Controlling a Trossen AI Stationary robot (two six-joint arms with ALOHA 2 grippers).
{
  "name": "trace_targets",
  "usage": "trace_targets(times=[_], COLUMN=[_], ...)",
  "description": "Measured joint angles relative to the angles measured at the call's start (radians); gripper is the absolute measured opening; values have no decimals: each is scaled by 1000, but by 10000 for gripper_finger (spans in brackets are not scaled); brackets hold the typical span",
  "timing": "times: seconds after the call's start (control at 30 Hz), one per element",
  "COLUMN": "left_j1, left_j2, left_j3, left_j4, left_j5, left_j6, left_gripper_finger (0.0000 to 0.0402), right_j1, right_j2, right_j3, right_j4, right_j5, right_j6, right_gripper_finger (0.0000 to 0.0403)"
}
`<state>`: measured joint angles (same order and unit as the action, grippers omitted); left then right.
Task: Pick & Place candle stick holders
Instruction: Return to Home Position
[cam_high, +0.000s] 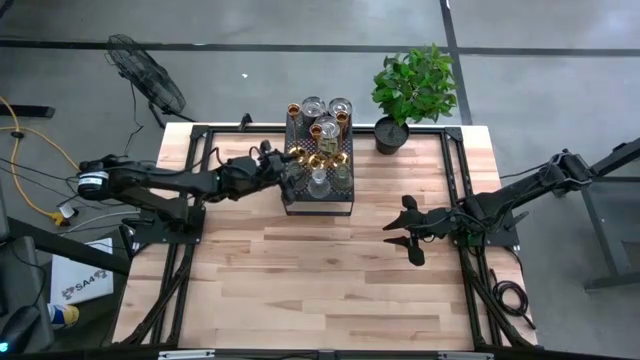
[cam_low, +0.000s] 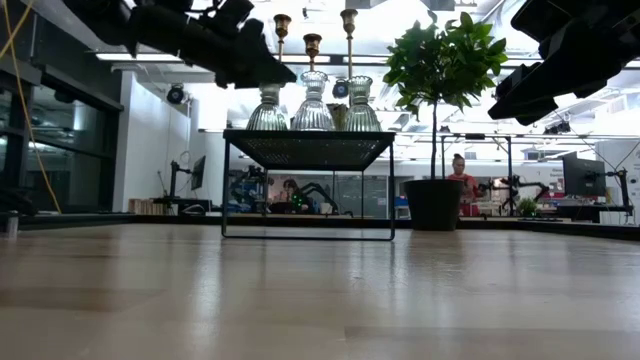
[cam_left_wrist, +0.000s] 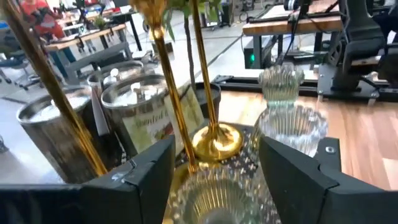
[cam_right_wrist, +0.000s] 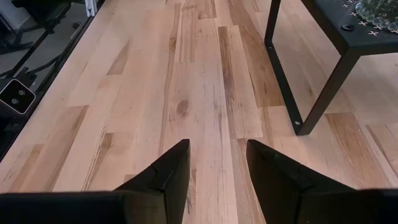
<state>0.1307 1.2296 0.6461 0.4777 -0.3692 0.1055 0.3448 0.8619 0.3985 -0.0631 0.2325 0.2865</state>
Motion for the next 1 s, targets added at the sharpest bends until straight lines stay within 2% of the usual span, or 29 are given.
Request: trace_targets(times=[0.3, 0.47, 0.7, 0.83, 1.0], left_j1=[-23, -42, -42, -42, -42], left_j2=[-129, -271, -458, -552, -696], left_j3=[15, 15, 15, 3, -120], left_j4=[-67, -211, -398, -464, -416], left_j5=[4, 105, 377, 413, 407], left_j6=[30, 31, 29, 22, 21], left_gripper_finger=[228, 228, 228, 228, 214], right_j1=[0, 0, 0, 0, 0], right_j2=[0, 0, 0, 0, 0], right_j3=[0, 0, 0, 0, 0], right_j4=[0, 0, 0, 0, 0], right_j5=[0, 0, 0, 0, 0], right_j6=[0, 0, 0, 0, 0], right_gripper_finger=[150, 150, 150, 150, 150])
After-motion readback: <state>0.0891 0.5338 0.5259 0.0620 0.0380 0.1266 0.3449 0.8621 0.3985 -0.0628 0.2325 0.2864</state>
